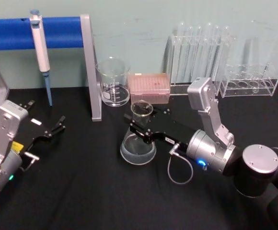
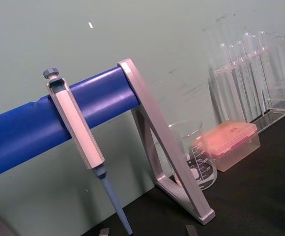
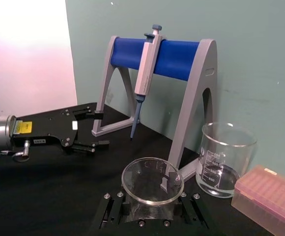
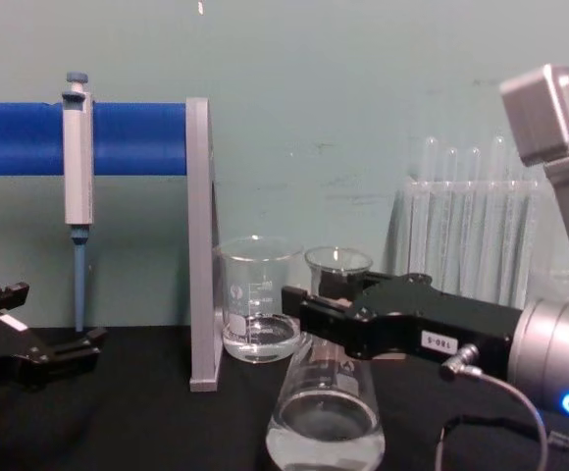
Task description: Grasp the erlenmeyer flask with one hand, shake it three times, then place it back.
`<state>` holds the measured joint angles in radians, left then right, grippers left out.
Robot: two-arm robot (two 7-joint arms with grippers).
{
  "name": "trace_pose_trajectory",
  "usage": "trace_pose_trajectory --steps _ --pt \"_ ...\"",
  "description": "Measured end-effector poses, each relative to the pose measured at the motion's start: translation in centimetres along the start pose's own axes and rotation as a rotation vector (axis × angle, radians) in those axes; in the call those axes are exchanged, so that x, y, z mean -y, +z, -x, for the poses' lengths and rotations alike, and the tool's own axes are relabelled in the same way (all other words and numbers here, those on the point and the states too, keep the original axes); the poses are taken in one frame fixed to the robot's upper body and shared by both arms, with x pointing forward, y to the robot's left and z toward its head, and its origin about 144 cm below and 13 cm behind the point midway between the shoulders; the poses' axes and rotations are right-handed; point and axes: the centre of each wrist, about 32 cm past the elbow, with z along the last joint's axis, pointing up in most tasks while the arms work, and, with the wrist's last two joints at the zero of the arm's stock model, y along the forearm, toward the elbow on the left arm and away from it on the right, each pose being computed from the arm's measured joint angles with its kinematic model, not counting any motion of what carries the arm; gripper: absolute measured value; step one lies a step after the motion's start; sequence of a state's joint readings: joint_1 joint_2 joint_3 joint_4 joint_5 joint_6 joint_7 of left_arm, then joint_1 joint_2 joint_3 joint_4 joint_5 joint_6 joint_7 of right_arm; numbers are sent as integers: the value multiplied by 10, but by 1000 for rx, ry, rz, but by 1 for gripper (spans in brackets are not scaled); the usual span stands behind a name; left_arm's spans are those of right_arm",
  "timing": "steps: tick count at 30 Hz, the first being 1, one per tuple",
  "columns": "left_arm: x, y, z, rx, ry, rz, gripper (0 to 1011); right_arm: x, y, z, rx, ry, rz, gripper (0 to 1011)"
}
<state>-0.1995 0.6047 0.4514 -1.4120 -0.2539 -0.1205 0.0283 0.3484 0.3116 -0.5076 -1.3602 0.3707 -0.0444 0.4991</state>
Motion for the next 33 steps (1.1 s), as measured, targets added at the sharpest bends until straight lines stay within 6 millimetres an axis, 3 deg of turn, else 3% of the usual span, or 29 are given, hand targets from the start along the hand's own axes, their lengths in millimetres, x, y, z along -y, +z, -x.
trace_pose_trajectory --steps 33 --pt "0 0 0 0 0 0 1001 -2 -13 -1 -15 -12 62 448"
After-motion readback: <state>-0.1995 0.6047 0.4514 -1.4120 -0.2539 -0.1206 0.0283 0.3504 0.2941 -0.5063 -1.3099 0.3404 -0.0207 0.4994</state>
